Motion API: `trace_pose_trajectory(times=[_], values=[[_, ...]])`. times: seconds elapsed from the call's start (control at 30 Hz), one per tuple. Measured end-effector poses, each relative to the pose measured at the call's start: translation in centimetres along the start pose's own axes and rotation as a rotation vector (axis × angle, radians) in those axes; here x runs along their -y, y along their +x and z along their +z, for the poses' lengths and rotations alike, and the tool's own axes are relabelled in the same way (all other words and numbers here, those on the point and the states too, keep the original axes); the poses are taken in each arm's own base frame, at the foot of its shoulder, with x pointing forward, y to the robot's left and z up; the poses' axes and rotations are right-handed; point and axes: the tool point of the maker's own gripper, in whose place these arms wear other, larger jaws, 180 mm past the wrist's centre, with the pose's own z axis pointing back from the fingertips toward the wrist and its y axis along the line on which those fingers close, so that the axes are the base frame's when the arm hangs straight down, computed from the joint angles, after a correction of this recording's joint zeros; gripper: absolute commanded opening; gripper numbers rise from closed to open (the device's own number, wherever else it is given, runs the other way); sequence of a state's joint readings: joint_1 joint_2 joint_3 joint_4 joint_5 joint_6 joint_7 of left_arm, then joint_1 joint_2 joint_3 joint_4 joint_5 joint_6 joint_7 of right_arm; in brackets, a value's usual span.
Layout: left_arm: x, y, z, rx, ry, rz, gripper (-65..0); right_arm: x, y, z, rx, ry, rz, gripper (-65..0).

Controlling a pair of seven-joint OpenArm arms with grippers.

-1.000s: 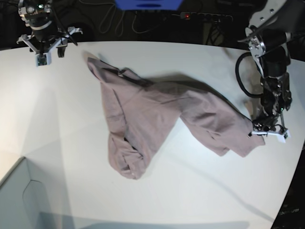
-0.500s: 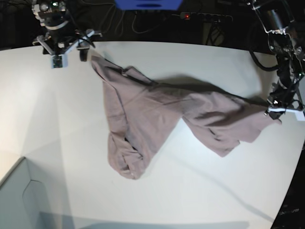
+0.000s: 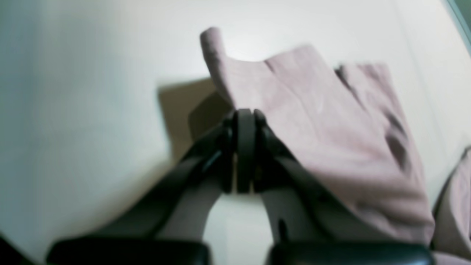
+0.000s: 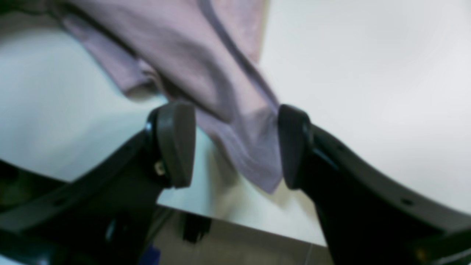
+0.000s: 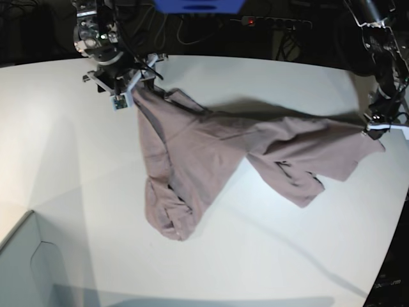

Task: Layout the t-shirt on the table in an organized manner, then fold the t-shirt properly
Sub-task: 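Grasp the t-shirt's other shoulder corner with the right gripper, then lift the t-shirt with both grippers and shake it out in the air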

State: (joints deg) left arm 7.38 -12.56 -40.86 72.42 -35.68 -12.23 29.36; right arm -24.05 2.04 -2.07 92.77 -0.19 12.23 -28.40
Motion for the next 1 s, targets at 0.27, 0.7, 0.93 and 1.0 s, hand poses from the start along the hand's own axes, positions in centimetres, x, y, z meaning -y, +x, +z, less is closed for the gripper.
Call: trace_pose_trajectory(times=[0.27,0.7,0.93,1.0], values=[[-1.2,-0.6,0.6,-0.016,0.026,-0.014,-64.9,0.7,0.2,-1.9,0.029,0.001,-0.007,-43.7],[1.4,4.1,1.6,0.087,-0.025,-0.095,-64.9,1.8,6.1,4.7,0.187,-0.036,0.098,-65.0],[8.9,10.4,2.6,0.260,-0.181,-0.173,-64.9,5.4,13.6,6.8,0.368,-0.146,0.117,-65.0],[10.8,10.8,2.1,0.252,-0.221,-0.210,-64.9,6.7,16.1,7.3,0.434,-0.181,0.121,-65.0]])
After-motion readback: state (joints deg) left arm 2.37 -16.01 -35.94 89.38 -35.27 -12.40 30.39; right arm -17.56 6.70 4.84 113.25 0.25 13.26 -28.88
